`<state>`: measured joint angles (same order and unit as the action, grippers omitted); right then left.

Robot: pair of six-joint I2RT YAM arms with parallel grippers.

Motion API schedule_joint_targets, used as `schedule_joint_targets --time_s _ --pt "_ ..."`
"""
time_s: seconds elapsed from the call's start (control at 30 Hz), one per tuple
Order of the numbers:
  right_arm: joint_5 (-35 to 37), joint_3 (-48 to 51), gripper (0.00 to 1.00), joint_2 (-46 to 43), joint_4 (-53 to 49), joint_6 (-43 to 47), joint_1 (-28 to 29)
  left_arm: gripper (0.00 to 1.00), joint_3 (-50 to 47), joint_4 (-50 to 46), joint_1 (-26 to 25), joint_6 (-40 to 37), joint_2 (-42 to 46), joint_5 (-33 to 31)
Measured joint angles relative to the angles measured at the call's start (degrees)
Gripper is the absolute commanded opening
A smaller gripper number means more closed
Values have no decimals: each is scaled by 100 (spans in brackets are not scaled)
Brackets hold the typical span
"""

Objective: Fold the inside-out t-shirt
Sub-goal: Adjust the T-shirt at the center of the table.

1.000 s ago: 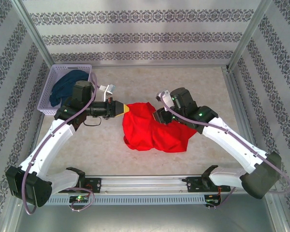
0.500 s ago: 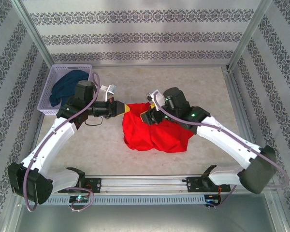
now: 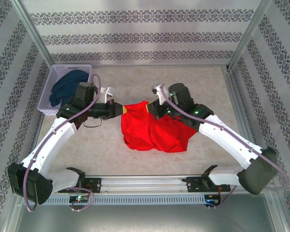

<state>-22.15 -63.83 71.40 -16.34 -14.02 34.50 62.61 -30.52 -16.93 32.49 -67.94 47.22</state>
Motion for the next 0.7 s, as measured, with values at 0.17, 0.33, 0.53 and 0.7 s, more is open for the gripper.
schedule_joint_targets --time_s 0.17,0.33,0.53,0.7 --pt "-1204 247 0 -376 603 -721 -562 0 2 -50 -20 -129 -157 -317" --pt "-1993 501 0 -343 1095 -1296 -627 15 2 -79 -33 -258 -256 -472" --pt "-2236 527 0 -160 1270 -1574 -629 46 -26 -92 -111 -529 24 -885" --pt "-2310 529 0 -107 1480 -1812 -627 63 -133 -129 -654 -817 356 -1606"
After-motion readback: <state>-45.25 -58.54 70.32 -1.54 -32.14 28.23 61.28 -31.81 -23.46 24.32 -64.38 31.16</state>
